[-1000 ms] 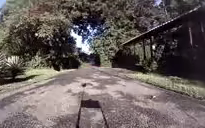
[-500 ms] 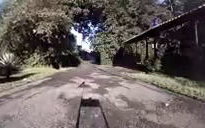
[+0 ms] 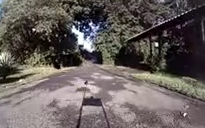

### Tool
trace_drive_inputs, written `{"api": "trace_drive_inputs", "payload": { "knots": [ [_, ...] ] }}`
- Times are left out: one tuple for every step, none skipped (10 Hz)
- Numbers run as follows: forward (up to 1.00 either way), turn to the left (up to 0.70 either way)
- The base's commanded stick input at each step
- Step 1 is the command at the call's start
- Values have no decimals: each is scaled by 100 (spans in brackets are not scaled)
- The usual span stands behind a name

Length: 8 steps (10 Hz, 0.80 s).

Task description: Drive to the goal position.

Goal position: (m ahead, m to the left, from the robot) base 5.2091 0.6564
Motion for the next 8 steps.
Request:
{"api": "trace_drive_inputs", "payload": {
  "knots": [
    [70,0],
    [70,0],
    [70,0],
    [70,0],
    [70,0],
    [70,0],
    [70,0],
    [70,0]
  ]
}}
